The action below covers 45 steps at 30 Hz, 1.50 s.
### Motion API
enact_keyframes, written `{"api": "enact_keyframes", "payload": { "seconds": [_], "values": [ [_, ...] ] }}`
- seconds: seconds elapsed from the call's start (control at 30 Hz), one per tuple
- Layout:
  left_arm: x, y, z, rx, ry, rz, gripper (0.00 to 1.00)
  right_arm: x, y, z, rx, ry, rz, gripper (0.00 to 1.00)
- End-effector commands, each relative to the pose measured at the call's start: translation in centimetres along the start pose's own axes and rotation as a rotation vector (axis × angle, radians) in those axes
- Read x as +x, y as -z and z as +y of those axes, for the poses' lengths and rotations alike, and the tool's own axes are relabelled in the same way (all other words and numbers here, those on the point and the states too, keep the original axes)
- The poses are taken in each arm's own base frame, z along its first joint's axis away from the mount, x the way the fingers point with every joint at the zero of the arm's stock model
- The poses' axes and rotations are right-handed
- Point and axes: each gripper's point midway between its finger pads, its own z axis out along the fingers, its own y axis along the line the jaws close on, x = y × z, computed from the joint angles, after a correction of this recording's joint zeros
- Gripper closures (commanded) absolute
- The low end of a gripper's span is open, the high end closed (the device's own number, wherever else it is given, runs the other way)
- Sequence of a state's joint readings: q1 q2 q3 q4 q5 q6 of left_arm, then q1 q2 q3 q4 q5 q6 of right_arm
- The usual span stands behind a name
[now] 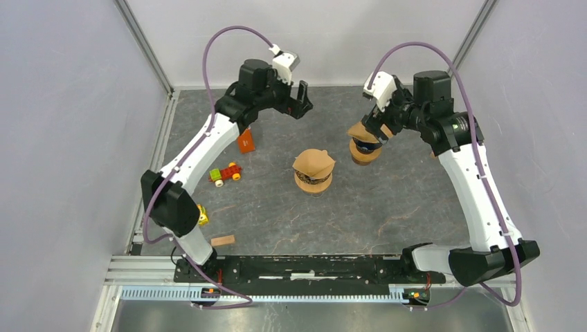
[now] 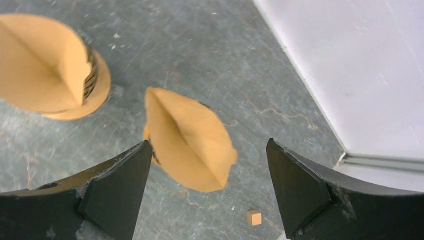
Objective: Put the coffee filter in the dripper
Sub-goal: Adjust the coffee filter in the coffee dripper.
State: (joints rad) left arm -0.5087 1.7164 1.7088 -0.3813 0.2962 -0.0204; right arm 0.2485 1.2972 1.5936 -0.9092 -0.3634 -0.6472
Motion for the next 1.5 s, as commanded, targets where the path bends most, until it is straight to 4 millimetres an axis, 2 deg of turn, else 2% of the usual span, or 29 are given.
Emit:
{"api": "enact_keyframes", "payload": {
  "seconds": [0.0,0.07,0.17,0.37,0.57,0.7,0.8,1.13,1.47],
  "values": [
    [-2.4,2.9,1.0,-0.026,0.035,-0.115,0.00,-2.5,1.4,-4.2,0.229,-0.121,-0.083,0.08],
    [-2.2,3.9,1.8,-0.056,0.035,-0.140,0.00,-2.0,1.2,-5.2,0.288,-0.139,-0.077,0.08],
    [-1.7,5.2,2.6,-0.101,0.019,-0.172,0.00,-1.0,0.2,-5.5,0.303,-0.149,-0.055,0.08],
    [0.2,6.6,2.8,-0.126,-0.012,-0.155,0.00,1.8,-1.6,-5.0,0.299,-0.191,0.000,0.08],
    [1.8,7.7,2.8,-0.146,-0.018,-0.141,0.00,3.8,-1.9,-5.0,0.322,-0.231,-0.001,0.08],
    [2.4,8.3,3.2,-0.167,-0.013,-0.136,0.00,4.9,-2.5,-4.1,0.302,-0.257,-0.007,0.08],
    [2.6,8.8,3.5,-0.183,-0.014,-0.141,0.00,5.2,-2.6,-3.4,0.287,-0.267,-0.022,0.08],
    [2.4,11.3,3.6,-0.235,-0.024,-0.177,0.00,5.6,-1.5,-3.0,0.327,-0.274,-0.039,0.08],
    [3.2,12.8,3.0,-0.237,-0.021,-0.194,0.00,7.1,-2.8,-2.2,0.276,-0.265,0.021,0.06]
  ]
}}
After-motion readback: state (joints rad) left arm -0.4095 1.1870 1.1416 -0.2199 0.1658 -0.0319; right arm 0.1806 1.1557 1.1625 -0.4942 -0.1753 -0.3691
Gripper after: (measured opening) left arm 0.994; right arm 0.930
